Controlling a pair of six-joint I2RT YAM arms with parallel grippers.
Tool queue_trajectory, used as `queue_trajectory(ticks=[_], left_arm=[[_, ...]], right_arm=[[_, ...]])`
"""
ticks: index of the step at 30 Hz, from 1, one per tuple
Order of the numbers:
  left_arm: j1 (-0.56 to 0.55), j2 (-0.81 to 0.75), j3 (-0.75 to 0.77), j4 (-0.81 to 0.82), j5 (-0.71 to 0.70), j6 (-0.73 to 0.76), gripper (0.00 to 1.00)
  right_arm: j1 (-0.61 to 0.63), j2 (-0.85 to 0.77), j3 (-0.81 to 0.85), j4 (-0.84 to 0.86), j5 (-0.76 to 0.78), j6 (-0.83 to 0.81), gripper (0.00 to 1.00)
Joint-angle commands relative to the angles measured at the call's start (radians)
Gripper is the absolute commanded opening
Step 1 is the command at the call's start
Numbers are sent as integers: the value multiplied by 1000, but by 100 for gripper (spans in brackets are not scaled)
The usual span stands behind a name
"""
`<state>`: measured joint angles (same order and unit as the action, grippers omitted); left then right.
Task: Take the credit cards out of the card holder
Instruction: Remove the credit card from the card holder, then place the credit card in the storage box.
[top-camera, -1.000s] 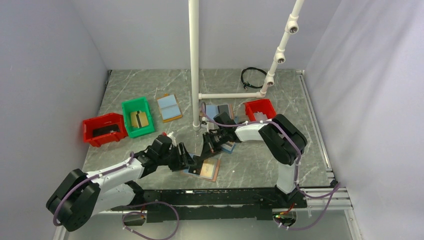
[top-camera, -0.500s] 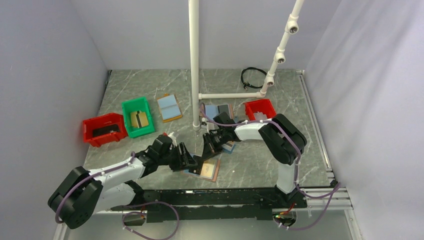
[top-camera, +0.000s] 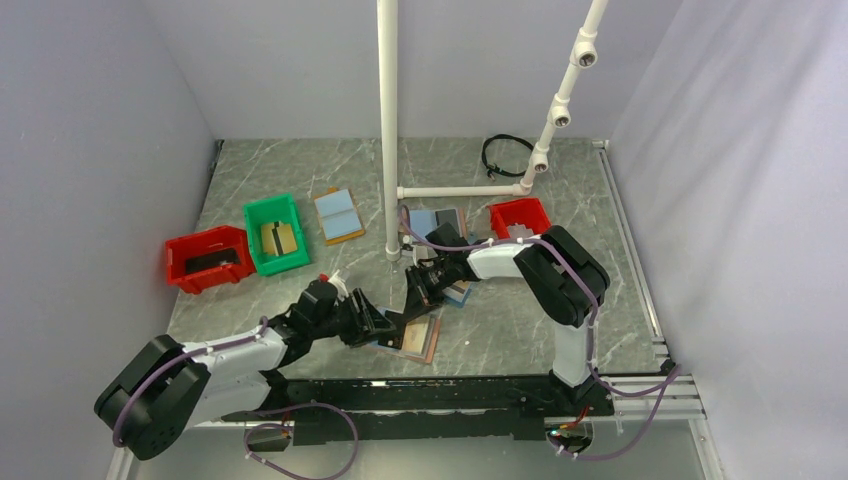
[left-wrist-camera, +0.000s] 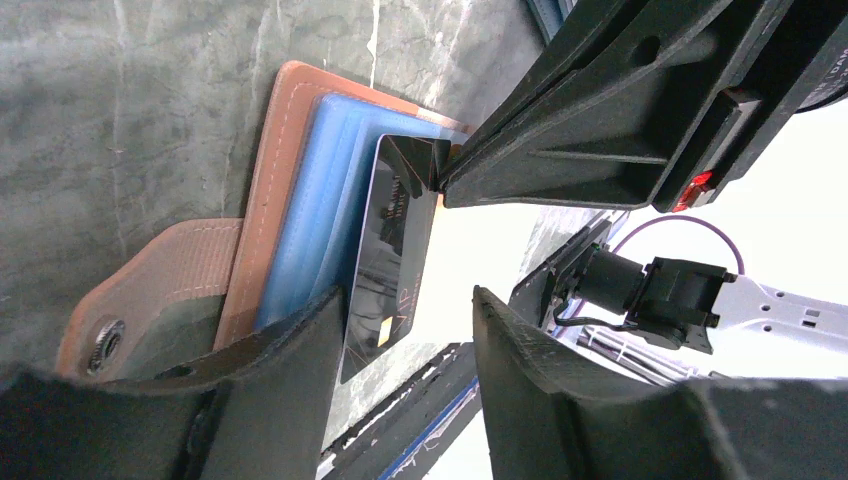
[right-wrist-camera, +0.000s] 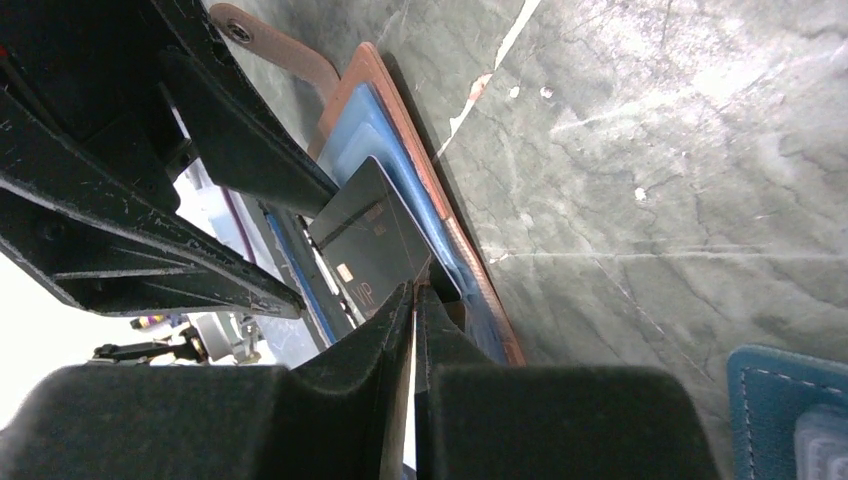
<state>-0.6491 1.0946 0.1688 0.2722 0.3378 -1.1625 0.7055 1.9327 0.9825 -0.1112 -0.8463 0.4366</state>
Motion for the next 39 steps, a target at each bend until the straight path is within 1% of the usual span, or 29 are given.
queue_trajectory(ticks=[1,3,5,12,14,17,20,22,29,32,36,39], left_arm=[[-3,14,-43,-48,-56,-29,54],[-3,16,-34,-65,-63,-27,49],[-2,18,-25,-78,-70,-19,42],[-3,40,-14,-82,-61,8,0],[-3,34,-6,-106,-61,26,0],[-3,-5,11,-184,-76,64,0],[-1,-82,34,-283,-96,103,0],[-1,-133,50,-363,-113,124,0],[14,-239,126,-582,-189,173,0],[29,-263,179,-681,-240,185,0],[67,-272,264,-777,-286,227,0],[120,-257,324,-817,-287,274,0]], right_arm=[[-1,23,12,-22,40,-30,7],[-1,22,12,-19,30,-28,7],[-2,19,12,-16,23,-27,7],[-4,-2,22,-18,-19,-34,7],[-10,-17,33,-29,-33,-46,8],[-30,-56,41,-39,-60,-66,11],[-58,-105,60,-70,-67,-107,17],[-75,-136,56,-70,-64,-121,18],[-114,-174,77,-120,-56,-183,19],[-133,-179,102,-167,-66,-257,19],[-176,-145,160,-308,-177,-418,19],[-203,-118,195,-417,-267,-553,19]])
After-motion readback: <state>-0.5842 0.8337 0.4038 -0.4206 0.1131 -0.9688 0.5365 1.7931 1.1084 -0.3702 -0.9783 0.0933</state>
